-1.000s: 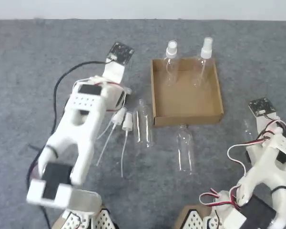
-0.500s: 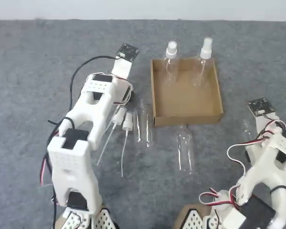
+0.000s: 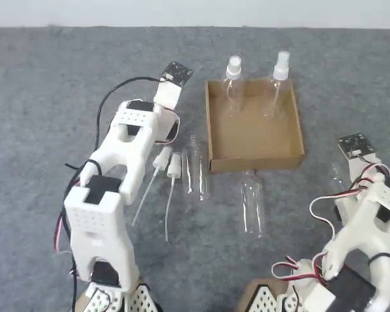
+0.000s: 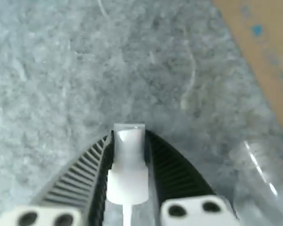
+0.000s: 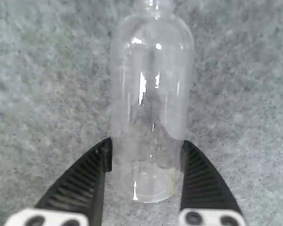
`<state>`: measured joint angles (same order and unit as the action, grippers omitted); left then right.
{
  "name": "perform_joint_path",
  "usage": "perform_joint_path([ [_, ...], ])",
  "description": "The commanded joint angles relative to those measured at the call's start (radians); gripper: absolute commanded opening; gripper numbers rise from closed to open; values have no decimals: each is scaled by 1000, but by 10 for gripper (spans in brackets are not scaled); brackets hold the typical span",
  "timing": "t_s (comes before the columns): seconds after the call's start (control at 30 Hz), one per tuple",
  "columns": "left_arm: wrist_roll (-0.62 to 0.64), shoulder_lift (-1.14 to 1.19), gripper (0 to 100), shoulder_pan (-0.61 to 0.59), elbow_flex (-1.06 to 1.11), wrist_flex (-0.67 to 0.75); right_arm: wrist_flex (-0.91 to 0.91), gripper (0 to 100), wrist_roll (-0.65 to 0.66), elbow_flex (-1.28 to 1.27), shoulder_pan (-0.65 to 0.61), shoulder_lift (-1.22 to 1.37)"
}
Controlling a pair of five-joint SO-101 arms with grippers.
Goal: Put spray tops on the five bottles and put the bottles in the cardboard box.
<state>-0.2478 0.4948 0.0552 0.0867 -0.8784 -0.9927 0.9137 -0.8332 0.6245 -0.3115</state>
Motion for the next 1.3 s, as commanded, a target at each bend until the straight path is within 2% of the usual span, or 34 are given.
perform_joint_path([
  [0.0, 34, -224, 9, -9, -44, -157, -13, 97, 2, -5, 15, -39],
  [0.17, 92, -531, 9, 0, 82, -293, -10, 105, -61, 0, 13, -44],
  [0.4, 123, -971, 10, 0, 438, -292, -18, 303, -75, 5, 10, -45],
  [0.57, 121, -1181, 10, 2, 602, -292, -151, 318, -103, 129, -61, -44],
  [0.8, 124, -1295, 10, -2, 762, -232, -309, 318, -219, 397, -231, 27],
  [1.1, 121, -1304, 11, -3, 825, -193, -298, 310, -256, 614, -239, 372],
  [1.27, 121, -1304, 11, -5, 826, -193, -248, 204, -261, 638, -223, 483],
])
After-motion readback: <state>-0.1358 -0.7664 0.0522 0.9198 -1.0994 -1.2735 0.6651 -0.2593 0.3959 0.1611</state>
